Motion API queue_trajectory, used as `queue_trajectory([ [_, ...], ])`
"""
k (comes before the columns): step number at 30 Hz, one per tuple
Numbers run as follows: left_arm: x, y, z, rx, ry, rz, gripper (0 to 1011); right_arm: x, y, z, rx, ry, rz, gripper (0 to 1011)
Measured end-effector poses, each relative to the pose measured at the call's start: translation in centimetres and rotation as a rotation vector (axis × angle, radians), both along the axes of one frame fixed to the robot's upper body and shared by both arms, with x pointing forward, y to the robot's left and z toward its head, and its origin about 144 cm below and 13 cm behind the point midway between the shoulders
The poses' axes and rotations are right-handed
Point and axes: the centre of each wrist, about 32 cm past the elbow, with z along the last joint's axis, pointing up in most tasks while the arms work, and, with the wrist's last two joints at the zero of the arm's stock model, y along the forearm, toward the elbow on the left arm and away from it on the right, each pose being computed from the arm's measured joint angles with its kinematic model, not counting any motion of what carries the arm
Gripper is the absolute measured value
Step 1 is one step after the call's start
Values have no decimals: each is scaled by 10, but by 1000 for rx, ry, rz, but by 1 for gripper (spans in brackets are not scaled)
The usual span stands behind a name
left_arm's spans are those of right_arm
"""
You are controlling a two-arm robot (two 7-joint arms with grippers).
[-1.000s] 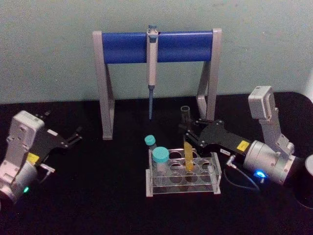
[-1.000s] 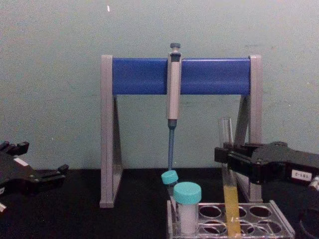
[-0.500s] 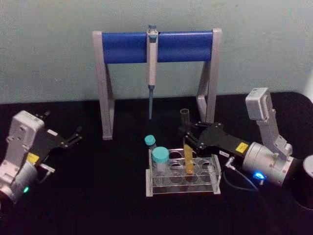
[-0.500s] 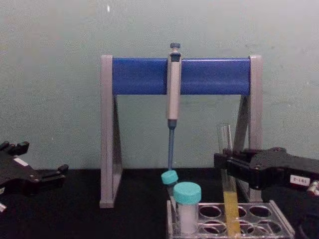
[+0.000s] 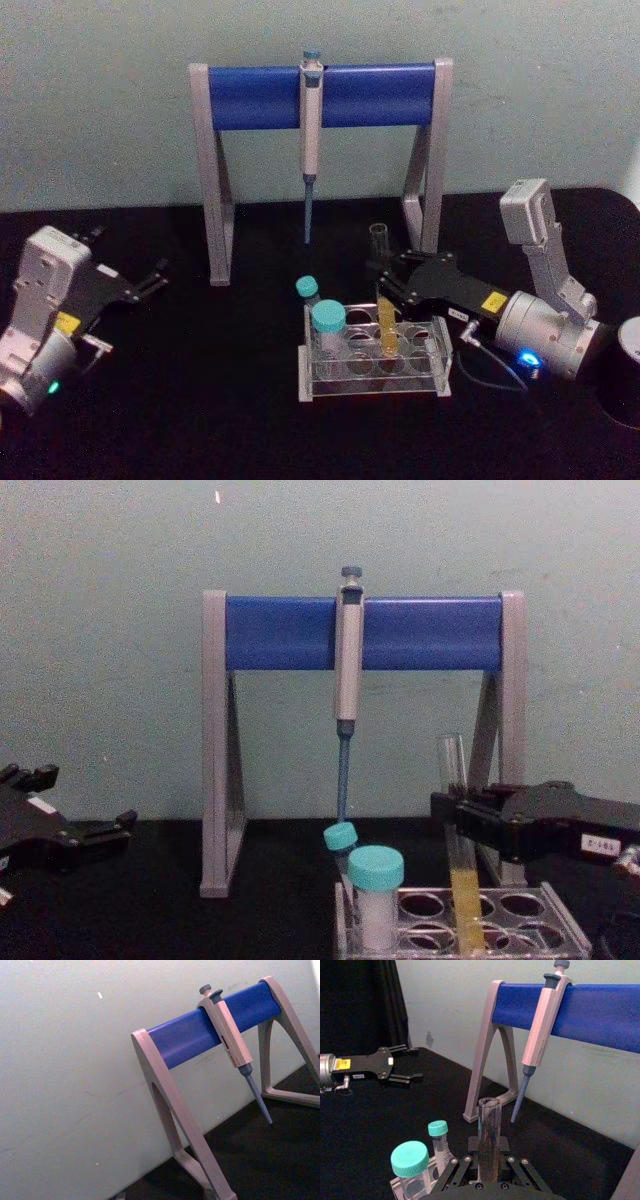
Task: Pick up the test tube from the test tube rack, shake it, then place it back into the test tube rack.
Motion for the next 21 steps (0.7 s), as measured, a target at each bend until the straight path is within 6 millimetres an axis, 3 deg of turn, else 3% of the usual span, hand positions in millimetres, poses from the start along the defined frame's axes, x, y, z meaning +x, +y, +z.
queue_trajectory([
  [14, 0, 0, 0, 0, 0, 0, 1001, 0, 0, 0, 0, -2, 0, 232],
  [15, 0, 0, 0, 0, 0, 0, 1002, 0, 0, 0, 1, -3, 2, 1000],
  [21, 0, 0, 0, 0, 0, 0, 1001, -22, 4, 24, 23, -150, -125, 1000],
])
